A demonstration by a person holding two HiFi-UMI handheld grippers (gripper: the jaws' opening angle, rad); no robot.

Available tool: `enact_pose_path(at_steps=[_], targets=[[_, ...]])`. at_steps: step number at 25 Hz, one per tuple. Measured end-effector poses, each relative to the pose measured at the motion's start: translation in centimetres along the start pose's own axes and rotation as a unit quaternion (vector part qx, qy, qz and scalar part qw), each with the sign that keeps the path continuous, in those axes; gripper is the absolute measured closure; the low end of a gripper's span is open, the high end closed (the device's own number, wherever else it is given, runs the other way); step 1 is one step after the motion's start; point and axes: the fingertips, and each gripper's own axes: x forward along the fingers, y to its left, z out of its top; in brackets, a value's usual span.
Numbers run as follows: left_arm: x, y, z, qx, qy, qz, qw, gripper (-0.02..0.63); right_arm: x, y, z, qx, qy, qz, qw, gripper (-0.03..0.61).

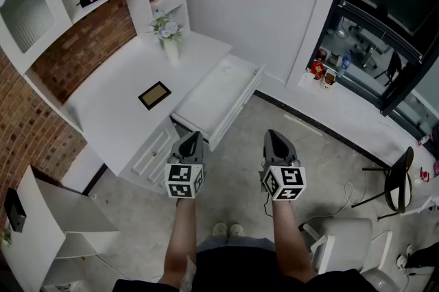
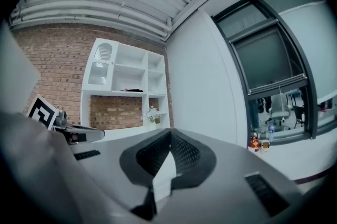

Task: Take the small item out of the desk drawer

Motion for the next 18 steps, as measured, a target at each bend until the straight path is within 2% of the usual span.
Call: enact_pose_path(at_steps=[7, 9, 18], targets=[[-0.3, 0.4, -1.0, -0.005, 0.010, -0.002, 0.9999, 0.604, 0.1, 0.4, -0.8, 0.005, 0.007, -0.001, 1.000, 0.580], [-0.2, 0.7, -1.1, -0.007, 0.010, -0.002, 0.9999, 0.604, 0.4, 0.7, -0.8, 0.007, 0.008, 0.005, 1.000, 0.540], [-0.1, 2.0, 1.1, 0.014, -0.018, -0.014, 0.9996, 0.604, 0.5, 2.0, 0.8, 0.011, -0.023, 0.015, 1.000, 0.463]])
